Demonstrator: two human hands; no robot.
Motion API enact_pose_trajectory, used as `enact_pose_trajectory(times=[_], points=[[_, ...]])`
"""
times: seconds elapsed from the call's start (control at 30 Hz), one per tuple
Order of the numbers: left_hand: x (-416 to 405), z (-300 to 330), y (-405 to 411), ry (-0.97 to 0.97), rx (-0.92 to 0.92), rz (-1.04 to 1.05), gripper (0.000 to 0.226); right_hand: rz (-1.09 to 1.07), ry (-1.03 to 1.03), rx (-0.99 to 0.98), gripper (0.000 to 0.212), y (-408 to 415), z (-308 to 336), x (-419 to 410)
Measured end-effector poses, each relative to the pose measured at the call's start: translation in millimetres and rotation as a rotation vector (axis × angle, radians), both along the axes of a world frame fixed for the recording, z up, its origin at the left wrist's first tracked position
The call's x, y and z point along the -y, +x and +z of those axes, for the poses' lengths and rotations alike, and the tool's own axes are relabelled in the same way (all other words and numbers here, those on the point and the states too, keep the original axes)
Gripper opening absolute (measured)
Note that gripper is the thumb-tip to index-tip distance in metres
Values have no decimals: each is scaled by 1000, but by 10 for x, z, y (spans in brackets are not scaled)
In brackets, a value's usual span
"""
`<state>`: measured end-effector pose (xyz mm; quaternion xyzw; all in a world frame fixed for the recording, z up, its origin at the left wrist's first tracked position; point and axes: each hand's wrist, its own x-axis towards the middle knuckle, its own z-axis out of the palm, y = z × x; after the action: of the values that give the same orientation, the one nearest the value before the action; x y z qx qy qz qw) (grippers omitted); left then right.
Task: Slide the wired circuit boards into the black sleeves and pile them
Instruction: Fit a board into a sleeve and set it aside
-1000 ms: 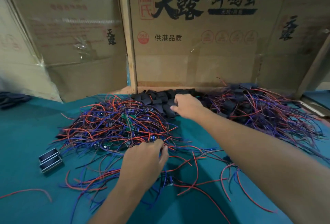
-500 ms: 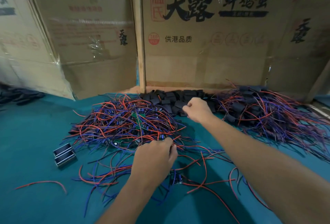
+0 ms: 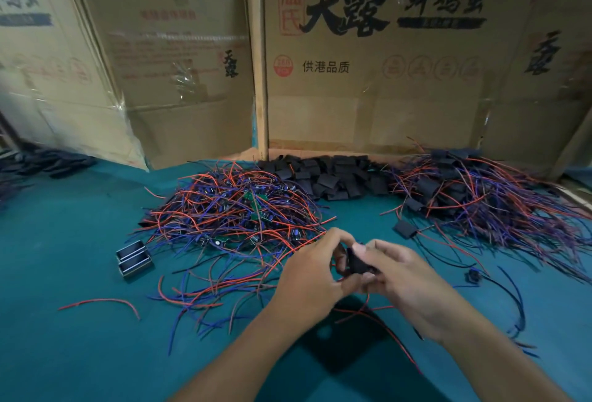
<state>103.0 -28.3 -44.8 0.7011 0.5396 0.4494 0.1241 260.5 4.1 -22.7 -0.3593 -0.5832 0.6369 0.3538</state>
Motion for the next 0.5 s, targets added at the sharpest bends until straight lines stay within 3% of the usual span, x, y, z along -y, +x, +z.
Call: enact_pose_trajectory(times=[0.1,0.33,0.5], points=[[-3,-8,16,19,86,-39,39,102,-125,-139,28,65,21,-39],[-14,10,-54,57,-2,-27,46,95,-236,-242,31,99,-86,-160],[-144,60,-554,-56,-229,361,24,-103,-184,-196,42,111,-156,-246]])
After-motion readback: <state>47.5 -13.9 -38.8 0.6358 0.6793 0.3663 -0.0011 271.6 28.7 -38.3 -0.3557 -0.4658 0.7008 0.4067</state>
